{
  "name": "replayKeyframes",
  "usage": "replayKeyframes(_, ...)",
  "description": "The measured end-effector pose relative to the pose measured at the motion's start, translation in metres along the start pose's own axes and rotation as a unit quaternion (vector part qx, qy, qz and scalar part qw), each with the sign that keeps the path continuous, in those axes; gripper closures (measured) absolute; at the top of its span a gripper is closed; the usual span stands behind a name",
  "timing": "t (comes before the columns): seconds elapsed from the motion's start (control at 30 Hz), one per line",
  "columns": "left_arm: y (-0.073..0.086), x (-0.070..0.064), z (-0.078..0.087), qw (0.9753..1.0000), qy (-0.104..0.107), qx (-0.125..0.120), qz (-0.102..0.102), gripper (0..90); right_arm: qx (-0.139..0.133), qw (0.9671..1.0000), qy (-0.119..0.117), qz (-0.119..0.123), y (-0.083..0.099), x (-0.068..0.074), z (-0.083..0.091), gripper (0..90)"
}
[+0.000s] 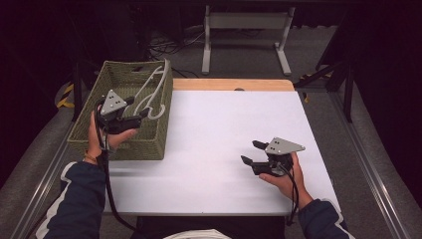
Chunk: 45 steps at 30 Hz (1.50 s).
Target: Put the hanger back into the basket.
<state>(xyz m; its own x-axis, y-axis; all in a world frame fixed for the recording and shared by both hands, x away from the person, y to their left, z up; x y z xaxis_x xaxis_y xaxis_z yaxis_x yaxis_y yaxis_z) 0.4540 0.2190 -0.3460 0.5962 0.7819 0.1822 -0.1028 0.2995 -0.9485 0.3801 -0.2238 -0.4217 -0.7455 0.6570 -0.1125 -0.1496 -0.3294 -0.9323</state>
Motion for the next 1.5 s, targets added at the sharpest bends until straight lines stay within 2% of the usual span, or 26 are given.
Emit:
replayKeyframes(0.03, 0.0, 0.0, 0.0, 1.0, 0.0, 0.0, 0.0, 32.2, 0.0, 1.0, 0.001, 0.001, 0.0, 0.0, 0.0, 33.2)
replayKeyframes(0.13, -0.004, -0.01, 0.003, 0.9996, 0.002, -0.028, -0.006, 28.0, -0.001, 1.0, 0.004, -0.001, 0.0, -0.001, 0.001, 33.0)
replayKeyframes(0.2, -0.007, -0.017, 0.004, 0.9991, -0.005, -0.039, -0.016, 26.6, -0.007, 0.9999, 0.002, -0.011, -0.002, -0.001, 0.003, 31.5)
replayKeyframes(0.33, -0.012, -0.029, 0.007, 0.9979, 0.007, -0.062, -0.019, 20.8, -0.019, 0.9995, 0.022, -0.01, -0.005, -0.003, 0.008, 28.9)
replayKeyframes(0.43, -0.014, -0.037, 0.009, 0.9967, 0.029, -0.073, -0.022, 15.7, -0.025, 0.999, 0.034, -0.014, -0.006, -0.006, 0.012, 26.9)
replayKeyframes(0.5, -0.014, -0.044, 0.01, 0.9953, 0.044, -0.083, -0.023, 12.5, -0.027, 0.9983, 0.052, -0.002, -0.009, -0.007, 0.015, 26.1)
replayKeyframes(0.6, -0.012, -0.049, 0.012, 0.9938, 0.059, -0.094, -0.011, 9.6, -0.033, 0.9972, 0.068, 0.004, -0.01, -0.009, 0.019, 24.6)
replayKeyframes(0.67, -0.01, -0.054, 0.013, 0.9925, 0.065, -0.103, -0.012, 7.9, -0.035, 0.9967, 0.073, -0.001, -0.01, -0.01, 0.02, 23.4)
replayKeyframes(0.77, -0.008, -0.058, 0.013, 0.9919, 0.07, -0.105, -0.017, 6.5, -0.031, 0.9963, 0.08, 0.008, -0.009, -0.01, 0.02, 23.1)
replayKeyframes(0.83, -0.004, -0.062, 0.012, 0.9901, 0.077, -0.117, -0.01, 6.5, -0.027, 0.996, 0.083, 0.021, -0.008, -0.008, 0.019, 23.1)
replayKeyframes(0.9, -0.003, -0.065, 0.011, 0.9899, 0.08, -0.117, -0.012, 5.7, -0.023, 0.9958, 0.084, 0.027, -0.006, -0.006, 0.016, 23.1)
replayKeyframes(1.03, -0.001, -0.075, 0.012, 0.9875, 0.098, -0.121, -0.025, 5.2, -0.019, 0.9961, 0.078, 0.037, -0.004, -0.003, 0.013, 23.1)
replayKeyframes(1.07, 0.0, -0.077, 0.012, 0.9863, 0.105, -0.124, -0.026, 5.3, -0.02, 0.9962, 0.077, 0.035, -0.003, -0.002, 0.012, 23.0)
replayKeyframes(1.2, 0.003, -0.09, 0.014, 0.9853, 0.106, -0.13, -0.033, 6.0, -0.02, 0.9962, 0.076, 0.037, -0.002, 0.0, 0.012, 22.5)
replayKeyframes(1.43, 0.006, -0.107, 0.016, 0.9825, 0.124, -0.127, -0.058, 6.0, -0.027, 0.9959, 0.08, 0.034, -0.001, 0.001, 0.013, 21.3)
replayKeyframes(1.5, 0.01, -0.112, 0.016, 0.982, 0.13, -0.124, -0.057, 5.8, -0.027, 0.996, 0.079, 0.033, -0.001, 0.002, 0.012, 20.4)
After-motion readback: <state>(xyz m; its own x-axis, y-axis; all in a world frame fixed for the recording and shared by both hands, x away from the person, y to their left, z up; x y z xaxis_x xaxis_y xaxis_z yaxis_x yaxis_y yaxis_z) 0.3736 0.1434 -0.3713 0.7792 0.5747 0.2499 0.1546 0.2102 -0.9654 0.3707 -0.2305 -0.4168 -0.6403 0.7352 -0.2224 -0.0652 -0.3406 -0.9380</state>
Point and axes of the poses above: each handheld gripper's, and its own axes: z roughly backward along the jaws, y roughly out of its underside, x roughly to its left, the point moved 2 cm from there along -z, roughly forward along the jaws, and after that the axes turned 7 degrees about -x, right-handed, at the moved point
